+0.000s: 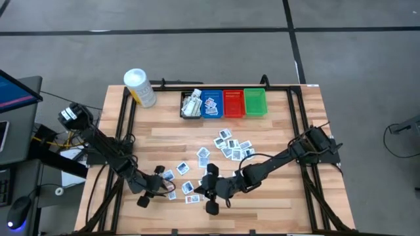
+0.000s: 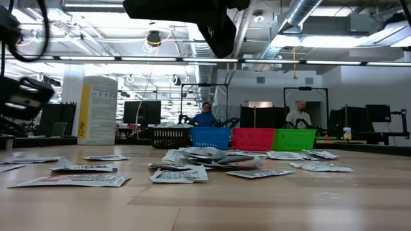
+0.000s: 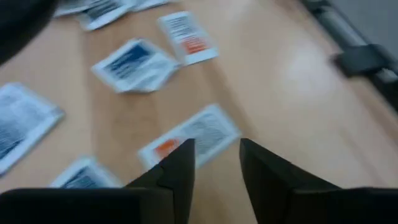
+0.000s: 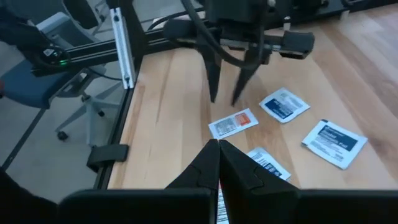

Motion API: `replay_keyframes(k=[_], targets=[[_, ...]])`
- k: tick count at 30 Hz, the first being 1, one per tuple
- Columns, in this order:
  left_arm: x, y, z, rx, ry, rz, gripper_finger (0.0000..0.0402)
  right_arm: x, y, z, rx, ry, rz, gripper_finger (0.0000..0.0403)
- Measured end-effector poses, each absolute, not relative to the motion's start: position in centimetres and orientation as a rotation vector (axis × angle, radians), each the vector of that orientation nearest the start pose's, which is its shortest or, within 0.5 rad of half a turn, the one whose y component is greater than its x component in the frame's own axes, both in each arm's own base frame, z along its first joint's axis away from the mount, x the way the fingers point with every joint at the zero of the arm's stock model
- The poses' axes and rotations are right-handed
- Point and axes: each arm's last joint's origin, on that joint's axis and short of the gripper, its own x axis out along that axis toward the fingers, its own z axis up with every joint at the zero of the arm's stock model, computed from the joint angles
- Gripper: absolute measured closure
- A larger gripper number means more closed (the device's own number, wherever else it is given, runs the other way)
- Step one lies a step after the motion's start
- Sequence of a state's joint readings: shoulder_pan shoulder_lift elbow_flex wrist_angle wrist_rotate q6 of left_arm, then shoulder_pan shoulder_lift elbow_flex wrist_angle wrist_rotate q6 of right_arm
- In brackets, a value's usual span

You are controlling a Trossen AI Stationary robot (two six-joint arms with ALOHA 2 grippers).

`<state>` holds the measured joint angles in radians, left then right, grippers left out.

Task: Pick & Place First Aid Supplies
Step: Put the orange ointment pack in the blue bin

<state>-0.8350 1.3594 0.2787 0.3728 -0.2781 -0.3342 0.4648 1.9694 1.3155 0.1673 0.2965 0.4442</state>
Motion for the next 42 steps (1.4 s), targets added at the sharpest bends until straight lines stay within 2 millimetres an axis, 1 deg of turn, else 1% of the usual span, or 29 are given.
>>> replay_keyframes(k=[4,9,12,16,19,23,28,32,36,42], targets=[[15.0,-14.0,11.1,0.066,0.681,-0.350,0.0235,39.6,18.8,20.1,0.256,0.477,0.055,0.0402],[15.3,-13.7,11.2,0.145,0.664,-0.368,0.0194,39.6,18.8,20.1,0.256,0.477,0.055,0.0402],[15.3,-13.8,11.2,0.168,0.666,-0.398,0.0180,39.6,18.8,20.1,0.256,0.477,0.055,0.0402],[15.3,-13.8,11.1,0.188,0.663,-0.406,0.0176,39.6,18.8,20.1,0.256,0.477,0.055,0.0402],[15.3,-13.8,10.8,0.228,0.675,-0.414,0.0180,39.6,18.8,20.1,0.256,0.478,0.055,0.0402],[15.3,-13.8,9.7,0.252,0.721,-0.406,0.0186,39.6,18.8,20.1,0.255,0.478,0.053,0.0402],[15.6,-13.9,9.0,0.235,0.732,-0.385,0.0193,39.6,18.6,20.1,0.252,0.472,0.035,0.0402],[15.8,-13.8,8.5,0.176,0.762,-0.346,0.0203,39.7,18.4,20.1,0.253,0.472,0.031,0.0402],[15.9,-13.8,8.2,0.169,0.778,-0.347,0.0229,39.8,18.2,20.1,0.254,0.471,0.025,0.0402],[15.8,-13.9,8.2,0.159,0.783,-0.356,0.0288,39.8,18.2,20.1,0.255,0.471,0.024,0.0402]])
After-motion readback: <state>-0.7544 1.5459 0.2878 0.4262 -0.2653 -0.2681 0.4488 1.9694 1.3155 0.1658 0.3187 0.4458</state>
